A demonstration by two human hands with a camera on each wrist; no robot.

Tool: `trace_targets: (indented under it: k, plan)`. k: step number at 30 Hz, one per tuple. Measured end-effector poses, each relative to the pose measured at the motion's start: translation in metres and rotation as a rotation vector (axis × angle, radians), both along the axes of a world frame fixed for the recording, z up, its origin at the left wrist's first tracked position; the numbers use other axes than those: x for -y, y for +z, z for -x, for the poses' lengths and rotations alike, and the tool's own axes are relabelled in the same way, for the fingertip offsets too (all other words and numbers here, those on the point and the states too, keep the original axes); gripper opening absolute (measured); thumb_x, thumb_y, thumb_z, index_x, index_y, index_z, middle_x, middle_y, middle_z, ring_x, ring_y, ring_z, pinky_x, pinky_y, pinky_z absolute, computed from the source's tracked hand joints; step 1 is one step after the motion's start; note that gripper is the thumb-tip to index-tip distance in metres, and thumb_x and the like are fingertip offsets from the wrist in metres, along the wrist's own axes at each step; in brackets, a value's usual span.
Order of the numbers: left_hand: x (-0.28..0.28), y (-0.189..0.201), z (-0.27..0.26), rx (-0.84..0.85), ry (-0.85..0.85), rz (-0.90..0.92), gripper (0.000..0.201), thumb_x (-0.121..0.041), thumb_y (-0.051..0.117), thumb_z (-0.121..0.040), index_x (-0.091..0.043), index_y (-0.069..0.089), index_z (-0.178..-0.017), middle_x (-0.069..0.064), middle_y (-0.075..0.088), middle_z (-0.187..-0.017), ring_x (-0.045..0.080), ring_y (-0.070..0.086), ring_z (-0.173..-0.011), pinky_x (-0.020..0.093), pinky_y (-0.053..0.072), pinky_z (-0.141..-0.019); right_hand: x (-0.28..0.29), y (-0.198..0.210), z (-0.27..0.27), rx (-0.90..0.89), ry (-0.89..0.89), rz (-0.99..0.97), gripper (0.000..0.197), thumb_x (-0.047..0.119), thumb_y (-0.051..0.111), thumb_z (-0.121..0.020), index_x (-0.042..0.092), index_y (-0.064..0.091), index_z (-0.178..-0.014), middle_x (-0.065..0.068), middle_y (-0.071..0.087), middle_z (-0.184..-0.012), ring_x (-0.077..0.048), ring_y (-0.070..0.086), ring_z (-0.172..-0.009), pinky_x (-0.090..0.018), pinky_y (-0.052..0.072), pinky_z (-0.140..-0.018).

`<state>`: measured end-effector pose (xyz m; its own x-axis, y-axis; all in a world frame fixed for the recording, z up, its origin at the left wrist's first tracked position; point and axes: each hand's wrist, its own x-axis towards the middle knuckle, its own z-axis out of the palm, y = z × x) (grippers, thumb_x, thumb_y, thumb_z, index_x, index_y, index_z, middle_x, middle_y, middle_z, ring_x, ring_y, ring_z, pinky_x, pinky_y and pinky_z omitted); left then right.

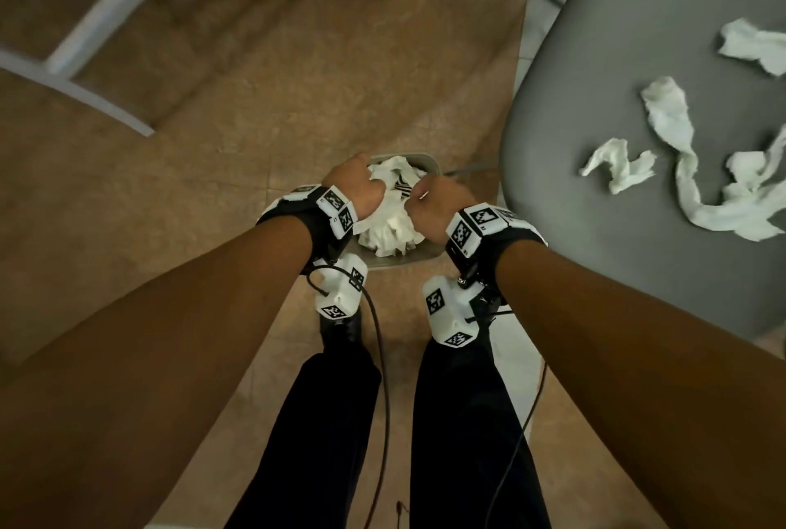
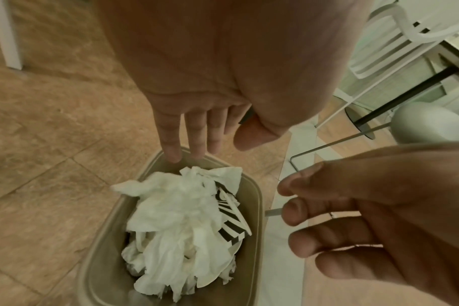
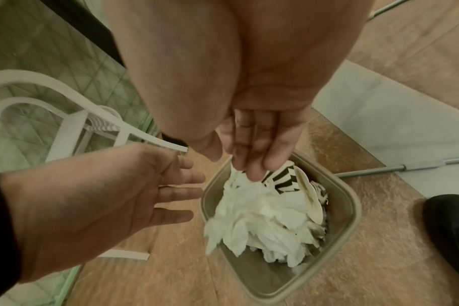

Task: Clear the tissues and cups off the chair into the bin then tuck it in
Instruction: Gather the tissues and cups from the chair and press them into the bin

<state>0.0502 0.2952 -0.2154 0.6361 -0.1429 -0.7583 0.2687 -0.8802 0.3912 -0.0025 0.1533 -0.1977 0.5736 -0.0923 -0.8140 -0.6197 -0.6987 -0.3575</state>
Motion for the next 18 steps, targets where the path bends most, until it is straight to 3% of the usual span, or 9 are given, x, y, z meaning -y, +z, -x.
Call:
trace_targets:
  k: [2,4,7,9,12,15,18]
  plan:
    - [0.008,0.019,-0.001,0.061,-0.048,-0.029,0.038,-0.017,0.047,-0.091,-0.009,0.053,-0.128,0.015,0.065,-0.117,0.036,0.062,-0.103,0.032,0.049,-0.079,0.005,0.024,-0.001,0.01,-0.007,-0.035,0.016,0.03,0.049,-0.088,0.02,0.059,-0.081,-0.003,0.065,-0.078,-0.026,0.066,-0.076,-0.03,0.052,-0.068]
    - [0.024,0.042,-0.001,0.116,-0.071,-0.021,0.036,-0.015,0.046,-0.093,-0.008,0.053,-0.128,0.015,0.064,-0.119,0.035,0.061,-0.106,0.038,0.051,-0.088,0.018,0.048,0.002,0.056,-0.038,-0.066,0.023,0.03,0.045,-0.09,0.018,0.055,-0.074,-0.005,0.065,-0.075,-0.029,0.066,-0.075,-0.028,0.048,-0.063]
    - [0.062,0.08,-0.002,0.182,-0.155,0.027,0.042,-0.011,0.05,-0.091,-0.012,0.051,-0.133,0.01,0.064,-0.125,0.03,0.061,-0.111,0.033,0.049,-0.094,0.047,0.083,0.014,0.095,-0.103,-0.158,0.014,0.029,0.052,-0.09,0.021,0.063,-0.084,-0.005,0.07,-0.087,-0.028,0.068,-0.087,-0.033,0.054,-0.075]
    - [0.093,0.103,-0.005,0.254,-0.24,0.094,0.047,-0.009,0.053,-0.087,-0.014,0.049,-0.134,0.009,0.061,-0.127,0.028,0.06,-0.114,0.033,0.047,-0.096,0.072,0.102,0.023,0.114,-0.183,-0.197,0.009,0.035,0.056,-0.08,0.029,0.061,-0.082,-0.003,0.072,-0.093,-0.027,0.068,-0.091,-0.036,0.056,-0.083]
    - [0.149,0.126,-0.01,0.37,-0.423,0.144,0.061,-0.013,0.059,-0.081,-0.018,0.042,-0.139,0.007,0.05,-0.134,0.027,0.053,-0.12,0.034,0.044,-0.1,0.127,0.121,0.036,0.188,-0.351,-0.205,0.029,0.041,0.054,-0.063,0.024,0.065,-0.084,-0.004,0.074,-0.085,-0.028,0.07,-0.083,-0.045,0.058,-0.082]
    - [0.206,0.126,-0.005,0.423,-0.671,0.153,0.082,-0.017,0.066,-0.074,-0.031,0.029,-0.146,0.005,0.033,-0.143,0.031,0.04,-0.127,0.044,0.044,-0.103,0.191,0.134,0.048,0.265,-0.442,-0.112,0.008,0.026,0.058,-0.081,0.026,0.064,-0.086,-0.004,0.073,-0.091,-0.028,0.07,-0.087,-0.042,0.056,-0.087]
    - [0.248,0.11,0.005,0.44,-0.947,0.053,0.093,-0.021,0.069,-0.072,-0.05,0.017,-0.144,0.002,0.014,-0.15,0.038,0.035,-0.124,0.051,0.05,-0.091,0.257,0.131,0.063,0.339,-0.515,0.106,0.014,0.022,0.056,-0.087,0.029,0.063,-0.097,-0.002,0.069,-0.102,-0.025,0.066,-0.093,-0.029,0.051,-0.082]
